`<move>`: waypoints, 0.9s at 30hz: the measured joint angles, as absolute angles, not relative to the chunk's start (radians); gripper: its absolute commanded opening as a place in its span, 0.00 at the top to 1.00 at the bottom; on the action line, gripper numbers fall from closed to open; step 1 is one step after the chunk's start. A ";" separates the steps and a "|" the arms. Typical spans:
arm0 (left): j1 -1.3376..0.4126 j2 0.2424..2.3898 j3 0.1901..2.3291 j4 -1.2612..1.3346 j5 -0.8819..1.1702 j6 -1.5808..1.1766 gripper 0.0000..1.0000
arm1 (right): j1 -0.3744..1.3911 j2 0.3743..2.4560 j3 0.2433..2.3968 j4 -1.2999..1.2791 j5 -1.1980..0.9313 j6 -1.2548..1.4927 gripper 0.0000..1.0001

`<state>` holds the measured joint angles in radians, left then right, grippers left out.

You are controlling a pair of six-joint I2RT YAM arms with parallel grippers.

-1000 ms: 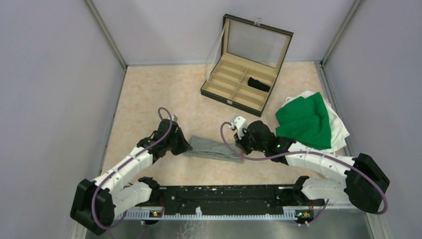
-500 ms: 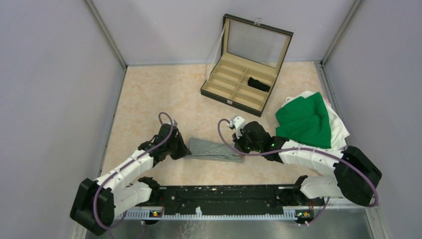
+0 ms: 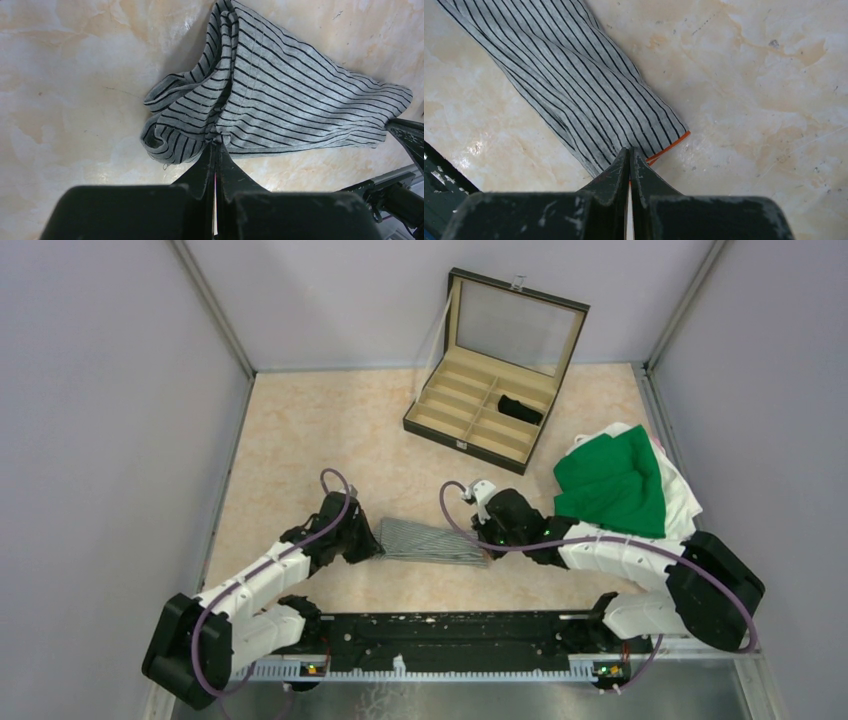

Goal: Roll the underwear
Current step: Fold the underwear at the center of the board.

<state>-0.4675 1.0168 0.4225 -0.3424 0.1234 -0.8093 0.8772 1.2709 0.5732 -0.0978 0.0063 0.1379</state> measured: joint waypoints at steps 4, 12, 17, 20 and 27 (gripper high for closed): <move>-0.467 1.017 0.422 -0.341 0.123 -0.809 1.00 | 0.877 1.272 0.608 -0.158 0.022 0.162 1.00; -0.467 1.022 0.418 -0.336 0.123 -0.809 1.00 | 0.879 1.217 0.633 -0.074 -0.039 0.242 1.00; -0.467 1.024 0.418 -0.333 0.123 -0.809 1.00 | 0.889 1.297 0.673 -0.034 -0.066 0.291 1.00; -0.467 1.024 0.417 -0.332 0.123 -0.809 1.00 | 0.890 1.363 0.684 -0.057 -0.055 0.319 1.00; -0.467 1.025 0.415 -0.329 0.123 -0.809 1.00 | 0.896 1.402 0.686 -0.183 0.009 0.388 1.00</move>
